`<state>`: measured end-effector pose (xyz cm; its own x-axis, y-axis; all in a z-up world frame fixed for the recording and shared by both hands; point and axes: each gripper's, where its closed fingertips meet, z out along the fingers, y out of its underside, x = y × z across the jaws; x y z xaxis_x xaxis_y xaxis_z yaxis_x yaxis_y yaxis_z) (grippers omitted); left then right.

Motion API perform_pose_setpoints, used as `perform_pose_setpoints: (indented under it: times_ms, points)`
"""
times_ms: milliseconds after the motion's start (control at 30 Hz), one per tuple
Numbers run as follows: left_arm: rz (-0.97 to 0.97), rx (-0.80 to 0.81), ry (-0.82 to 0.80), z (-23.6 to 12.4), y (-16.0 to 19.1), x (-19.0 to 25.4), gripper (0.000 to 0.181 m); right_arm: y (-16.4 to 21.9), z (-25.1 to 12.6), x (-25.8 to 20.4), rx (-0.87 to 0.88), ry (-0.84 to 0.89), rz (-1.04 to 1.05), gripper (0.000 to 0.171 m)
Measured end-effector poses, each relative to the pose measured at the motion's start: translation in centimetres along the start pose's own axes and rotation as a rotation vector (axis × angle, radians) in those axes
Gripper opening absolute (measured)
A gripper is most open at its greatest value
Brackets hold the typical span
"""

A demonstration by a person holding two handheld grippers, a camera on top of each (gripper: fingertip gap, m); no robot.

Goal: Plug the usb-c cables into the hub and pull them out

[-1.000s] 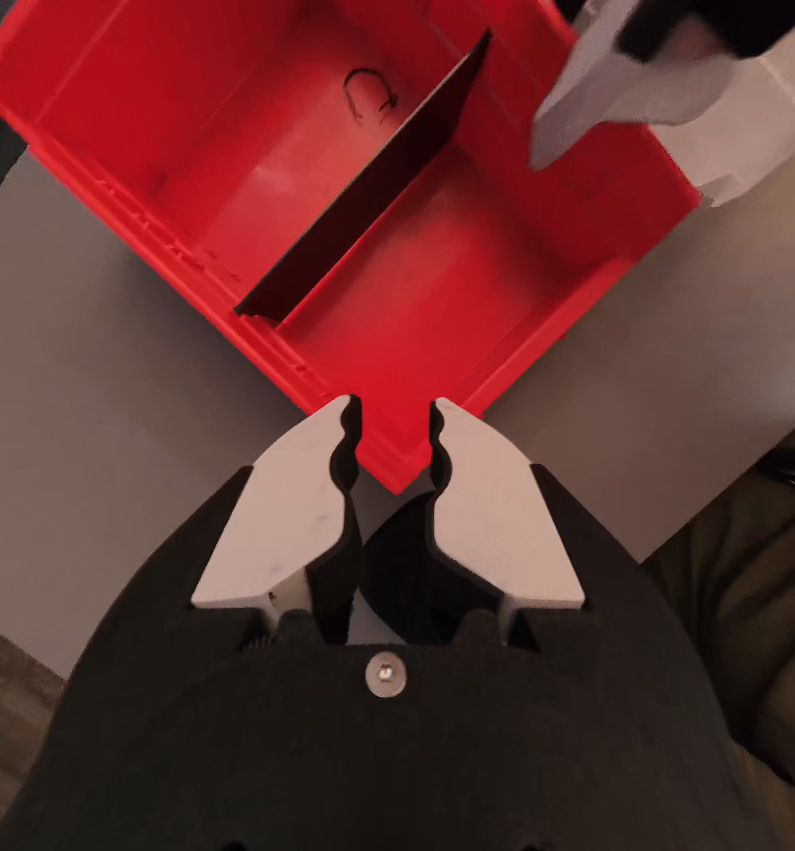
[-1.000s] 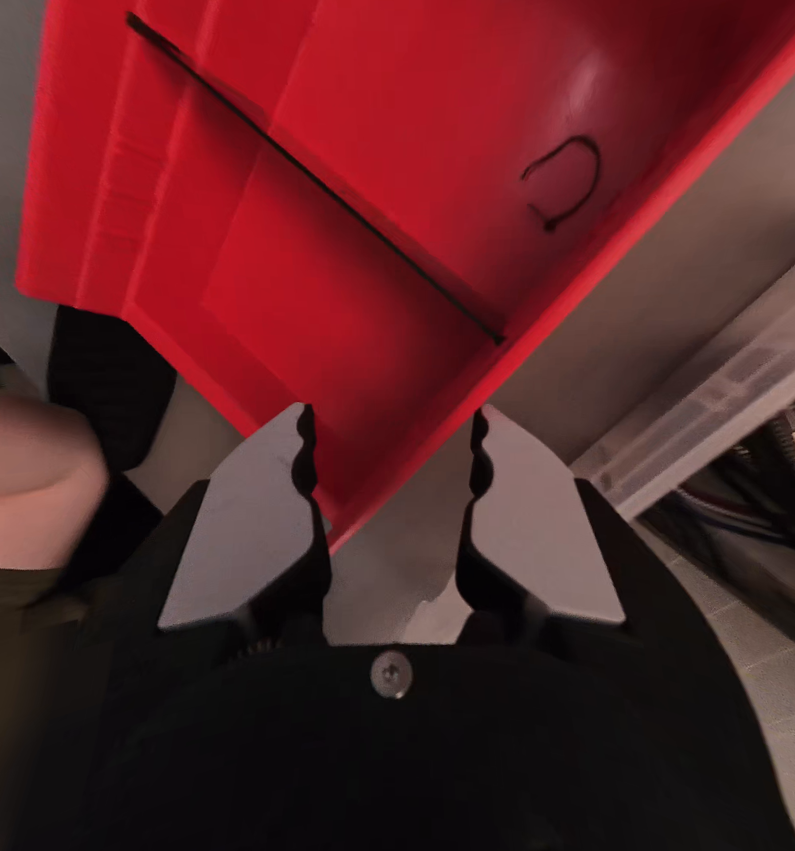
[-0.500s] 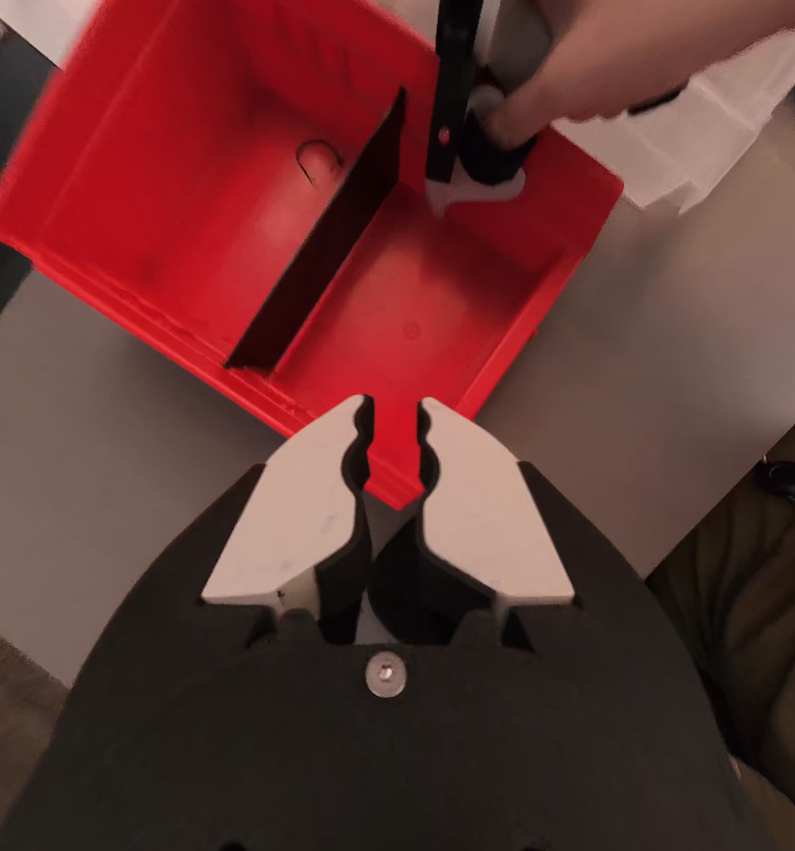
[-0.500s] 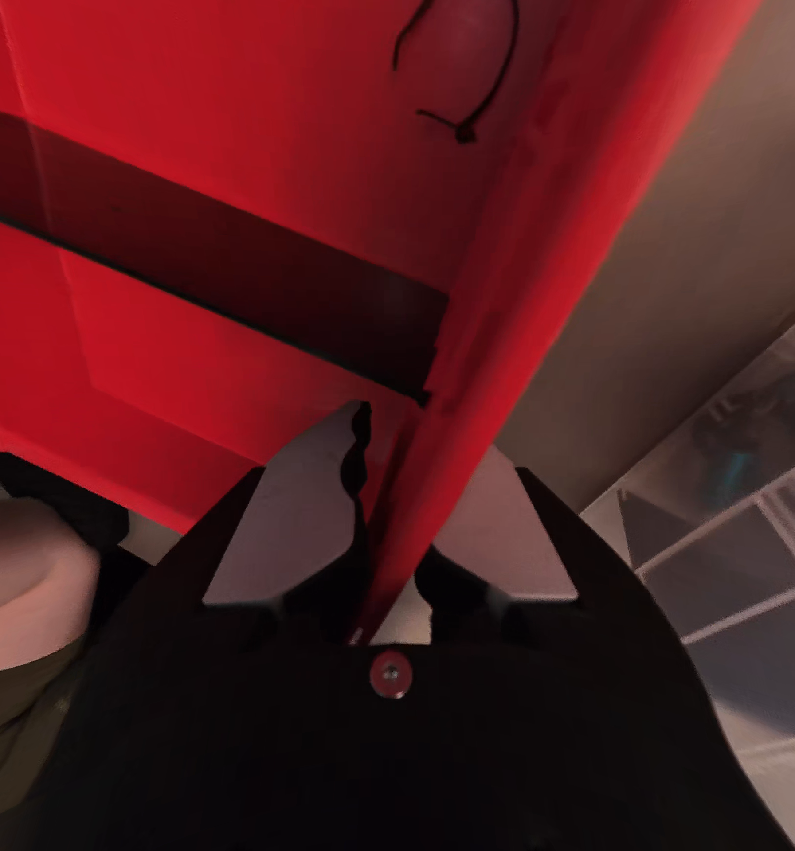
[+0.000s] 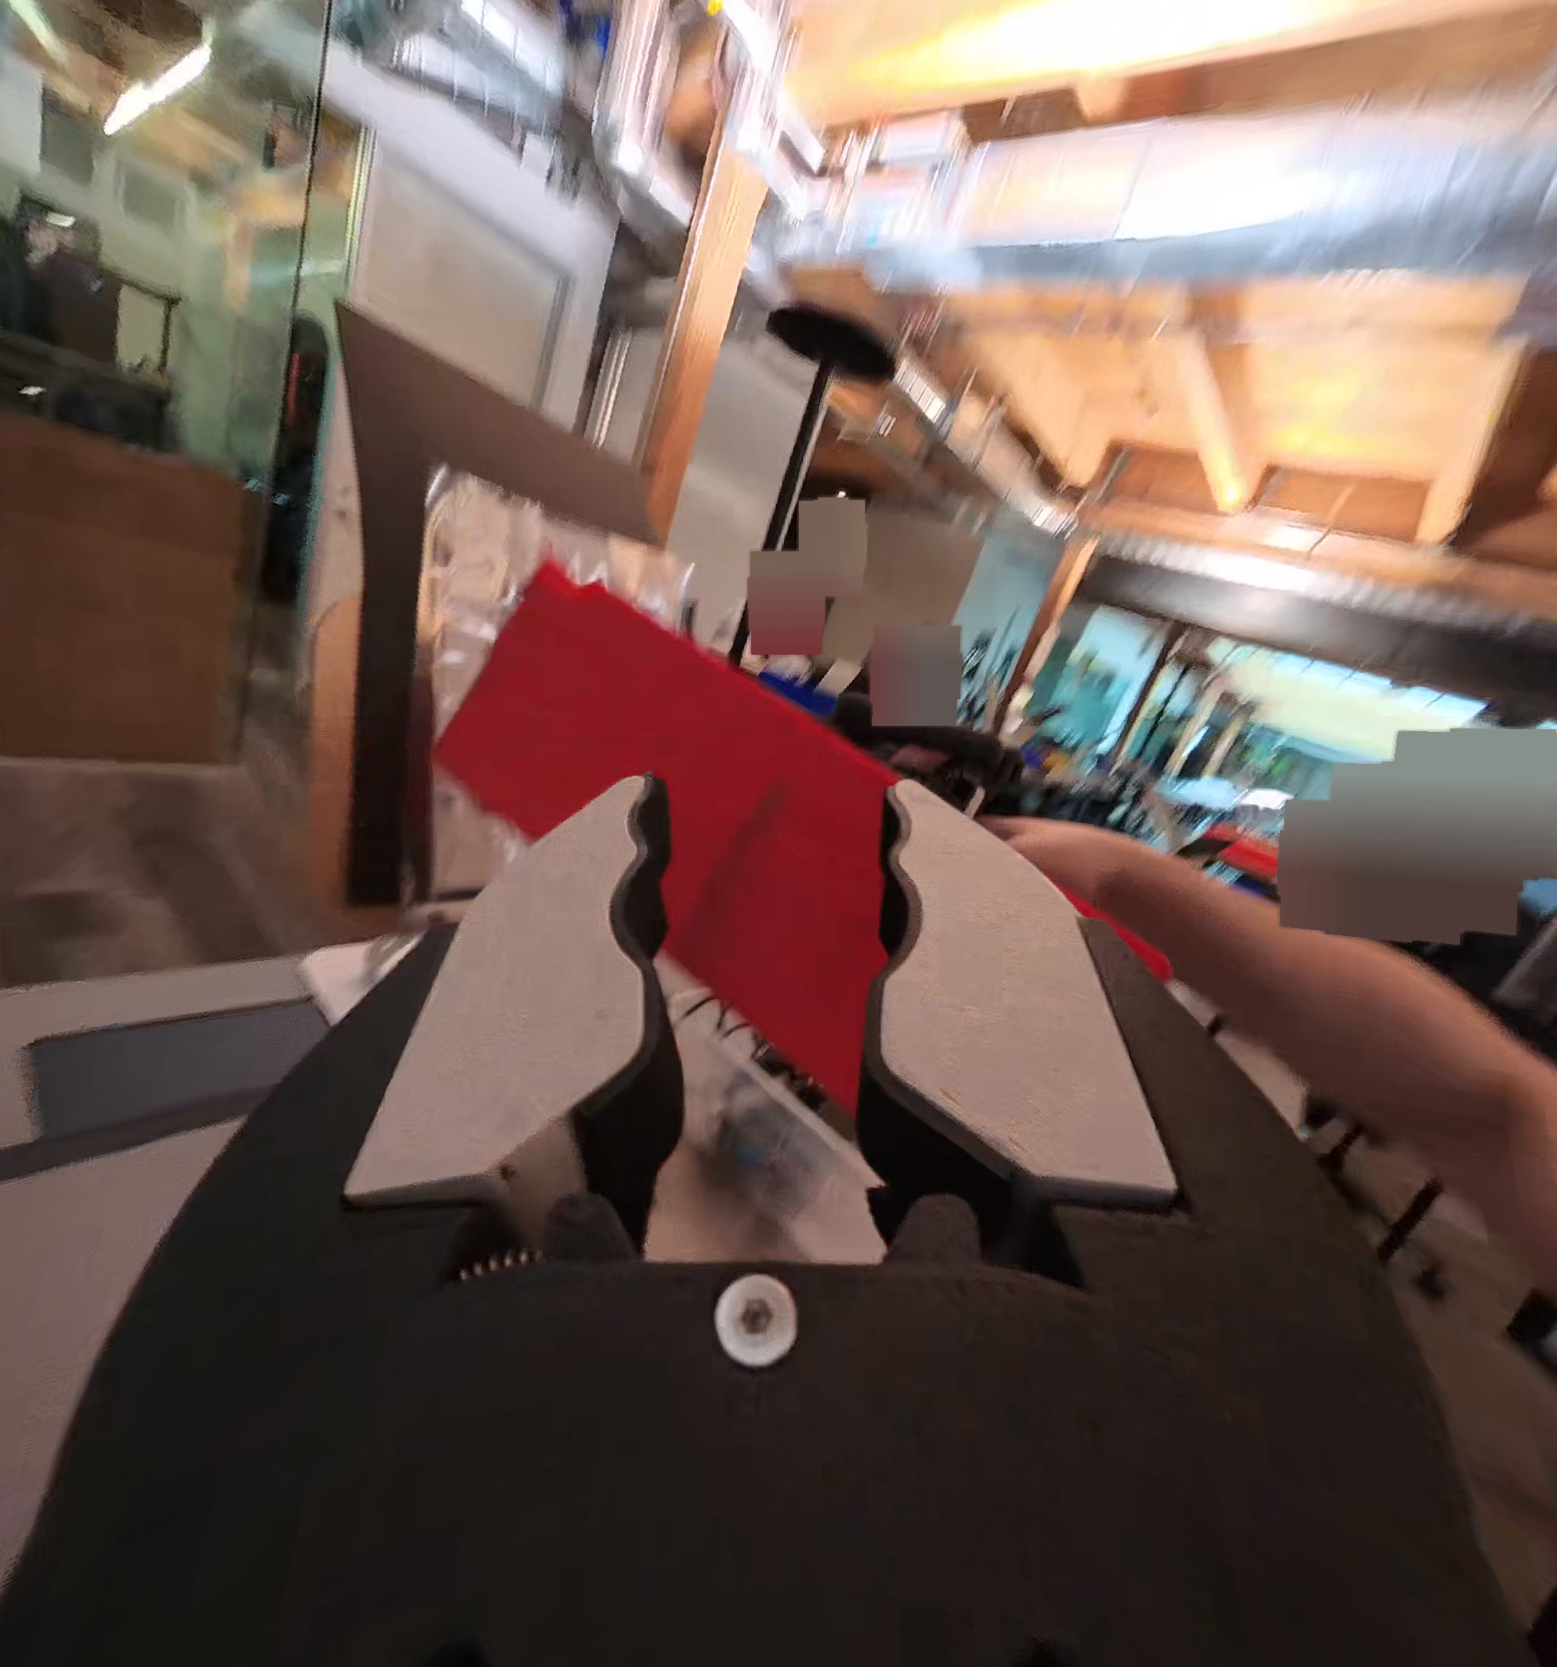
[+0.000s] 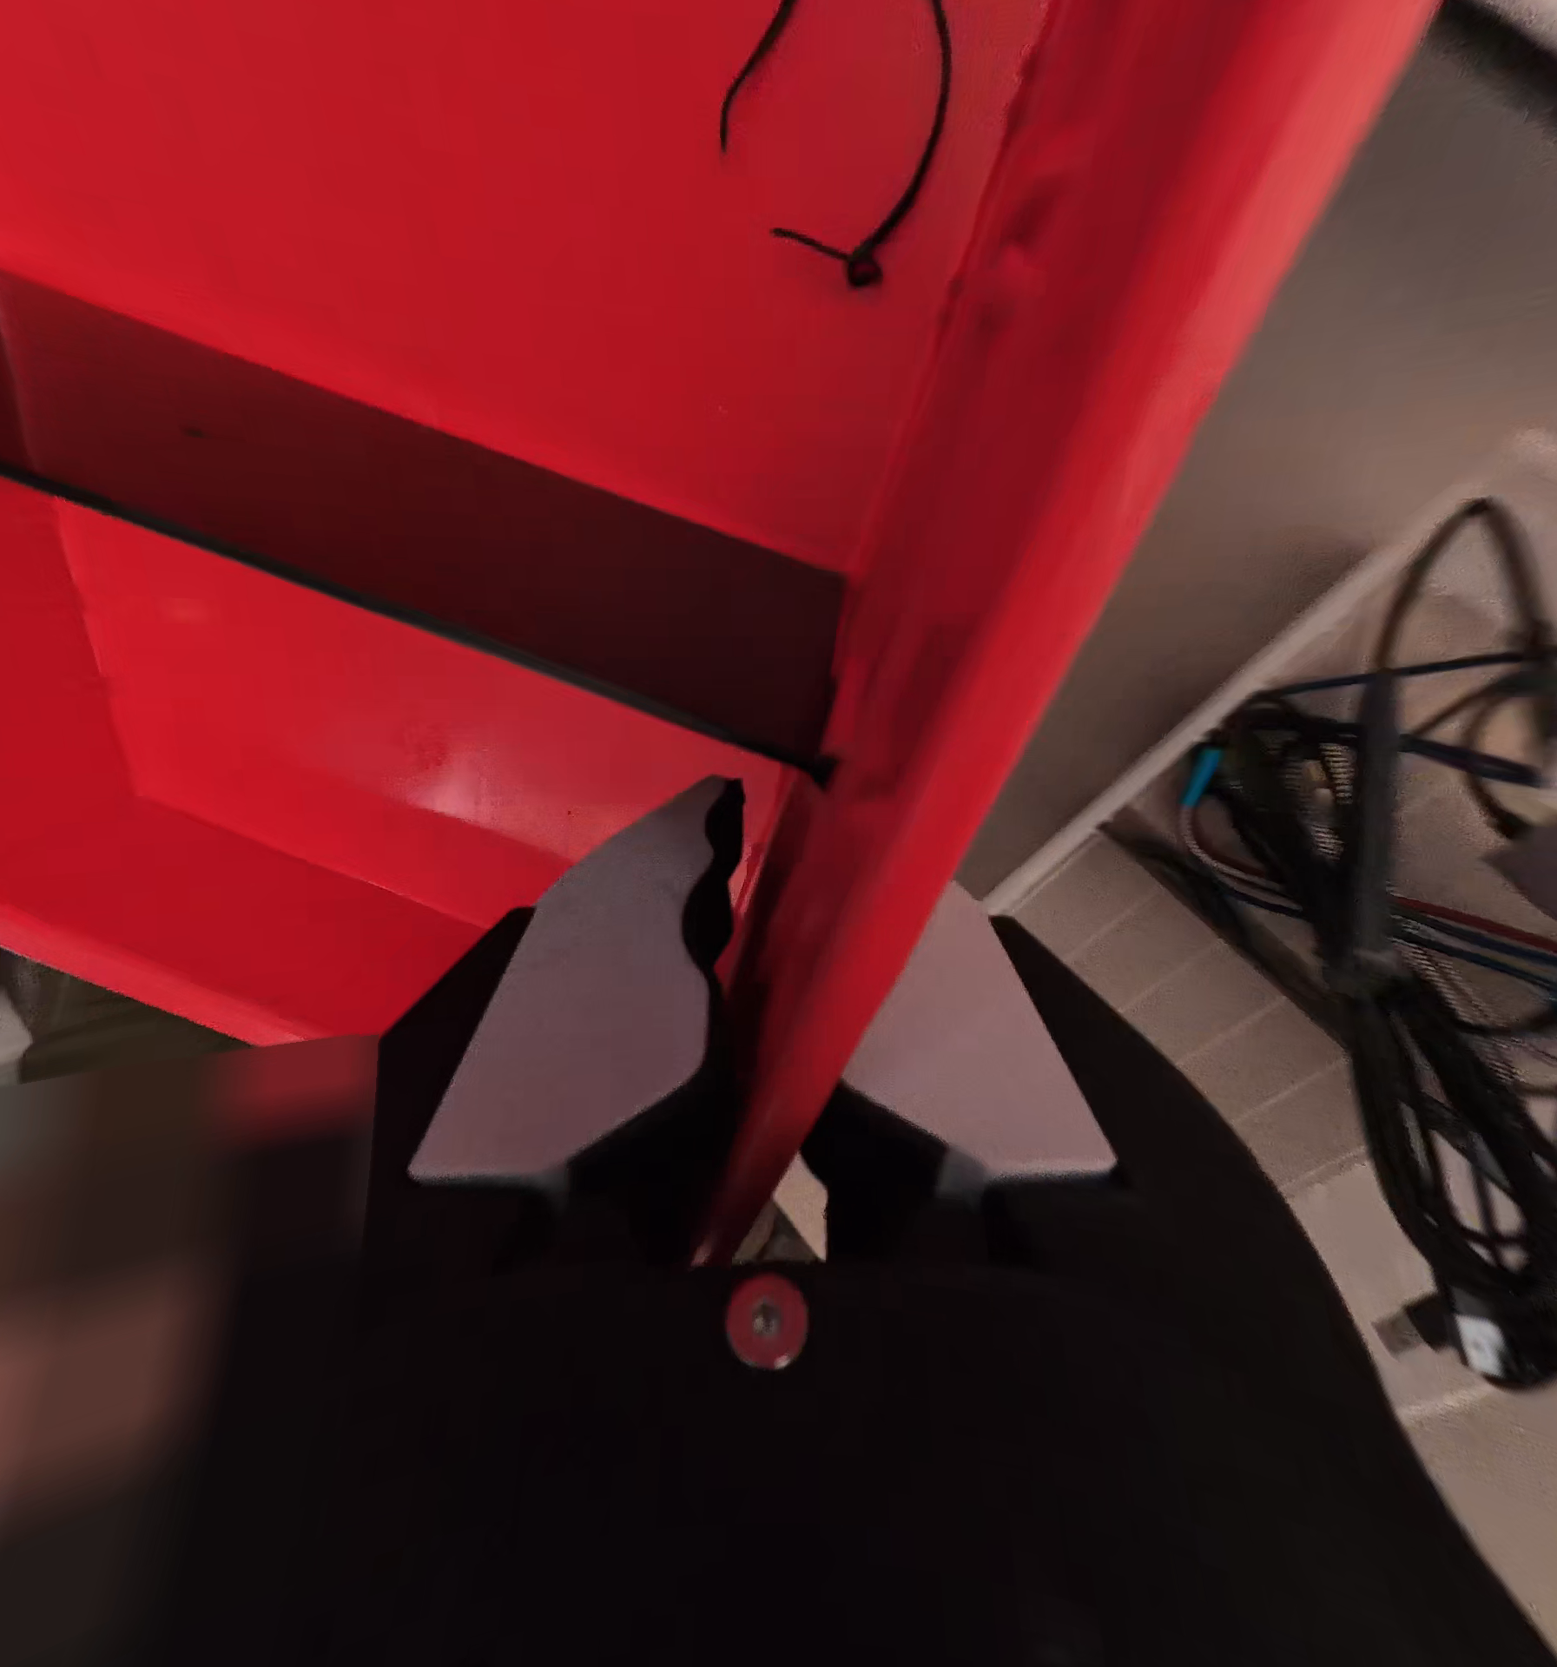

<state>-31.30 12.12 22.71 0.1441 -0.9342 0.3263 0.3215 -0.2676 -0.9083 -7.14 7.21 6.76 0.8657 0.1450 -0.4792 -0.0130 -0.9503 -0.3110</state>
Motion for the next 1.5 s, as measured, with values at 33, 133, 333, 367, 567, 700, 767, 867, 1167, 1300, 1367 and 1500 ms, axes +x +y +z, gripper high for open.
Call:
perform_pose_setpoints:
  times_ms: [33, 133, 333, 367, 567, 700, 767, 867, 1167, 1300, 1367, 1500]
  points:
    - [-0.035, 0.041, 0.029, -0.4, -0.6, 0.1, 0.045, 0.0, -2.2, 0.8, 0.076, -0.018, 0.012, 0.010]
    - [-0.118, 0.034, 0.087, 0.1, -0.3, -0.1, 0.054, 1.3, -8.3, 5.0, 0.280, -0.064, 0.080, 0.008]
    - [-0.250, -0.283, 0.212, 7.2, 8.3, 2.5, 0.076, 7.4, -17.9, 18.2, 0.735, 0.094, 0.286, 0.003]
    - [-0.217, -0.342, 0.173, 8.9, 10.7, 2.5, 0.079, 8.7, -19.2, 20.4, 0.829, 0.171, 0.341, 0.004]
    - [-0.174, -0.715, 0.107, 16.0, 27.3, 3.3, 0.079, 18.6, -20.8, 29.4, 0.991, 0.508, 0.597, 0.004]
    - [-0.200, -0.920, 0.155, 17.2, 34.7, 5.6, 0.077, 21.4, -18.8, 33.4, 1.033, 0.559, 0.633, 0.005]
    - [-0.103, -1.002, 0.114, 17.4, 37.3, 5.6, 0.084, 21.6, -18.8, 34.6, 1.053, 0.518, 0.644, 0.004]
    - [0.013, -1.091, 0.067, 17.6, 40.1, 4.8, 0.091, 22.0, -18.4, 35.5, 1.033, 0.504, 0.655, 0.004]
    - [-0.193, -1.207, 0.212, 16.3, 41.3, 4.4, 0.051, 24.9, -17.2, 37.3, 0.974, 0.485, 0.749, 0.005]
    - [-0.031, -1.275, 0.228, 15.1, 40.1, 2.9, 0.036, 26.1, -16.8, 37.5, 0.970, 0.439, 0.799, 0.004]
    - [0.032, -1.293, 0.192, 14.2, 38.7, 0.8, 0.025, 26.9, -16.2, 37.4, 0.935, 0.410, 0.815, 0.004]
    - [-0.008, -1.304, 0.100, 12.2, 35.6, -4.1, 0.012, 28.4, -13.8, 36.8, 0.771, 0.364, 0.827, 0.003]
